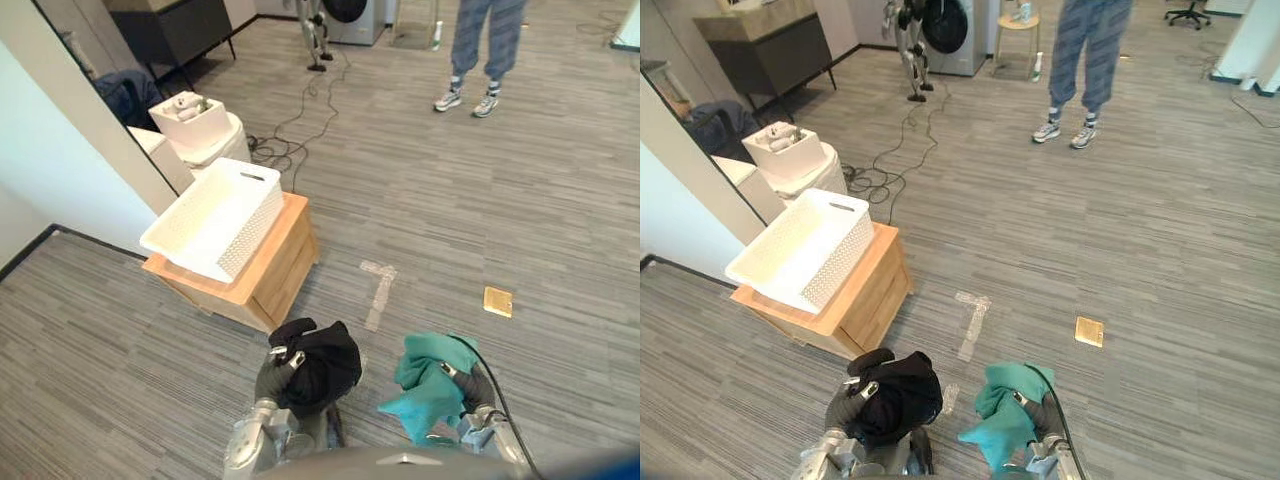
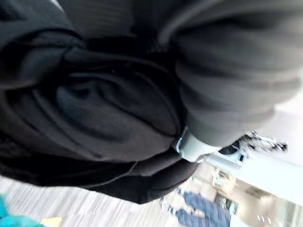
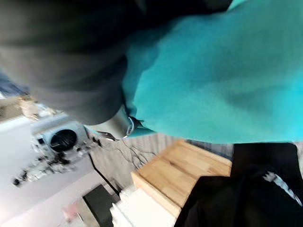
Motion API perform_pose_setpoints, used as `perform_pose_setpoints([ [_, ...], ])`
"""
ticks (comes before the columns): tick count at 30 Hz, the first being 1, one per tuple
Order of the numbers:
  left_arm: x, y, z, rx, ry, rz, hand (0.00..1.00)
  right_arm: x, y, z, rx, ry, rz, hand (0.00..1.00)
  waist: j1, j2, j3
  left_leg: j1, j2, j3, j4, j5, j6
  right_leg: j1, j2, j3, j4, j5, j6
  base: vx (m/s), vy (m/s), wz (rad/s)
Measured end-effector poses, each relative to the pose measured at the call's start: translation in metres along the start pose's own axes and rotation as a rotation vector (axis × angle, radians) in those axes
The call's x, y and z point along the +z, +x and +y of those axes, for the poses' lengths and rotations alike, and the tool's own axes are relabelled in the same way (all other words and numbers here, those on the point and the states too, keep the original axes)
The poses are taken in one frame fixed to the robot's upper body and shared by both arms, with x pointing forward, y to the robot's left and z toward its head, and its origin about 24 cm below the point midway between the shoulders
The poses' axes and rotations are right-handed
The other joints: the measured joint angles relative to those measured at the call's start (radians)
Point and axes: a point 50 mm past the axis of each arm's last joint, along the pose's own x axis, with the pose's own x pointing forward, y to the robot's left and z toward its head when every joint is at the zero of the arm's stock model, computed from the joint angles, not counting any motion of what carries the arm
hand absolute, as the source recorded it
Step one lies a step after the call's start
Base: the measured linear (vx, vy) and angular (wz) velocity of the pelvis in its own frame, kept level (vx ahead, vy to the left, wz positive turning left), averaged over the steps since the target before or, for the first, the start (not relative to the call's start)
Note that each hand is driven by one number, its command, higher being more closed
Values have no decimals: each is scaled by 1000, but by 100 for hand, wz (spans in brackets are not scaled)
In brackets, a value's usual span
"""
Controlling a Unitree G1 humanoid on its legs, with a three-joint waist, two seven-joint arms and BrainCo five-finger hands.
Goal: Tidy the bed and pick cloth on bed and put in laundry
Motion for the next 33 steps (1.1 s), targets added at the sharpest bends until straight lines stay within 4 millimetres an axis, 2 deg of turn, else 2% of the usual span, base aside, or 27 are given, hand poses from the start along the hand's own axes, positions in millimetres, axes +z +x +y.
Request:
perform_pose_setpoints([
  [2, -1, 1, 1, 5, 2, 12, 100, 2, 2, 4, 16, -1, -7, 100, 12, -1, 4, -13, 3, 13, 57, -13, 18, 50, 5, 21, -86, 65, 4, 251, 21, -11],
  [3, -1, 0, 1, 5, 1, 13, 100, 1, 2, 4, 16, -1, -5, 100, 13, -1, 5, -13, 7, 20, 80, -16, 18, 63, 3, 26, -96, 77, 3, 188, 24, -18],
  [4, -3, -3, 3, 11, 2, 17, 100, 0, 1, 5, 23, -3, 2, 100, 16, 2, 2, -10, 29, 48, 134, -35, 0, 81, 2, 47, -99, 93, 10, 188, 9, -32],
  [6, -7, -7, 4, 17, -3, 22, 100, -2, 1, 9, 38, -8, 10, 100, 20, 6, -4, -4, 46, 67, 150, -74, -15, 78, 10, 59, -82, 94, 11, 130, 7, -39],
  [7, -13, -9, 0, 8, -8, 40, 100, -3, 1, 8, 42, -18, 19, 100, 17, 26, -17, 26, 46, 65, 106, -126, -17, 52, 15, 84, -24, 66, 24, 92, 30, -32],
  [8, -14, -10, -1, 3, -7, 40, 100, -4, -1, 7, 37, -18, 25, 100, 16, 29, -24, 41, 41, 63, 78, -157, -12, 29, 8, 88, 25, 34, 37, 146, 36, -20],
  [9, -14, -11, 2, -1, 4, 44, 100, -7, -3, 6, 31, -15, 39, 100, 15, -5, -23, 69, 7, 61, 48, -189, -16, -17, -38, 101, 175, -47, 68, 130, 14, 14],
  [10, -13, -10, 0, -9, 8, 43, 100, -10, -6, 5, 26, -12, 50, 100, 13, -26, -16, 99, -21, 54, 29, -191, -13, -100, -92, 111, 391, -74, 83, 144, 9, 24],
  [11, -14, -10, 0, -14, 14, 44, 100, -13, -9, 5, 22, -10, 58, 100, 12, -42, -16, 116, -34, 50, 21, -193, -11, -144, -114, 128, 498, -61, 86, 188, 44, 33],
  [12, -13, -10, 0, -27, 39, 47, 100, -17, -12, 6, 23, -5, 74, 100, 12, -55, -12, 155, -56, 29, 9, -200, 1, -225, -149, 166, 694, 20, 102, 176, 66, 33],
  [13, -13, -11, 0, -33, 53, 53, 100, -20, -14, 7, 22, -2, 82, 100, 5, -64, -12, 176, -59, 13, 5, -203, 10, -255, -157, 185, 774, 77, 105, 299, 74, 56],
  [14, -16, -14, 1, -29, 71, 69, 100, -24, -16, 10, 29, -1, 98, 100, -8, -67, -13, 204, -57, -20, 0, -217, 14, -297, -167, 194, 870, 48, 82, 304, 36, 62],
  [15, -16, -14, 3, -30, 87, 74, 100, -24, -15, 14, 46, -8, 99, 100, -10, -73, -17, 232, -51, -47, -12, -226, 9, -345, -167, 186, 892, -11, 53, 319, 15, 59],
  [17, -11, -10, 5, -11, 103, 64, 100, -18, -11, 18, 71, -16, 71, 100, -18, -65, -15, 262, -27, -80, -32, -225, 1, -415, -151, 163, 801, -58, 30, 256, -56, 68],
  [19, -7, -6, 6, -6, 107, 52, 100, -15, -8, 20, 85, -23, 62, 100, -33, -38, -13, 283, 21, -132, -34, -221, -12, -442, -92, 155, 562, -58, 24, 369, -166, 99],
  [20, -3, -2, 8, -2, 107, 44, 100, -14, -7, 22, 93, -23, 58, 100, -46, -27, -12, 294, 54, -181, -42, -220, -38, -454, -35, 183, 350, -4, 26, 394, -230, 105],
  [21, -1, -1, 8, -6, 114, 43, 100, -14, -7, 22, 94, -22, 57, 100, -49, -25, -11, 307, 68, -206, -52, -229, -60, -453, -8, 221, 216, 61, 25, 410, -268, 105],
  [22, -1, -2, 10, -4, 118, 46, 100, -14, -7, 22, 95, -21, 57, 100, -50, -29, -14, 314, 73, -220, -53, -239, -79, -446, 5, 247, 132, 112, 33, 434, -332, 83],
  [23, -2, -4, 14, 3, 128, 53, 100, -17, -11, 22, 96, -18, 68, 100, -48, -52, -18, 326, 63, -248, -54, -265, -119, -440, 4, 296, 17, 222, 40, 450, -369, 85],
  [24, -6, -4, 13, 9, 122, 73, 100, -17, -10, 21, 95, -21, 71, 100, -50, -30, -10, 354, 86, -281, -54, -286, -146, -432, 25, 299, 73, 299, 10, 428, -353, 66],
  [26, -13, -6, 4, 0, 87, 81, 100, -3, -3, 14, 102, -65, 35, 100, -43, 35, -9, 352, 130, -277, -46, -274, -149, -462, 56, 272, 164, 214, -22, 351, -281, 28],
  [27, -16, -7, 3, 2, 79, 87, 100, 1, 0, 13, 106, -74, 25, 100, -44, 51, -9, 352, 143, -277, -43, -259, -159, -478, 58, 257, 214, 172, -31, 375, -298, 34],
  [28, -17, -8, 4, 8, 78, 91, 100, 3, 3, 15, 112, -72, 19, 100, -45, 56, -12, 348, 147, -280, -26, -233, -167, -487, 53, 241, 274, 123, -37, 352, -295, 44],
  [30, -18, -9, 4, 14, 73, 91, 100, 4, 5, 16, 117, -73, 20, 100, -44, 55, -13, 310, 158, -286, 71, -206, -163, -463, 42, 216, 295, 74, -48, 262, -217, 52],
  [31, -19, -11, 5, 23, 54, 88, 100, 4, 5, 17, 123, -79, 24, 100, -44, 57, -9, 213, 185, -286, 276, -145, -167, -397, 43, 175, 248, 65, -54, 191, -131, 61],
  [32, -19, -12, 6, 28, 41, 88, 100, 4, 5, 18, 127, -85, 24, 100, -43, 60, -6, 169, 204, -278, 366, -99, -167, -355, 48, 153, 211, 65, -54, 298, -166, 87],
  [33, -18, -13, 5, 28, 28, 81, 100, 1, 4, 19, 130, -87, 33, 100, -39, 53, 3, 87, 228, -247, 529, -112, -162, -276, 52, 121, 146, 64, -56, 300, -133, 77],
])
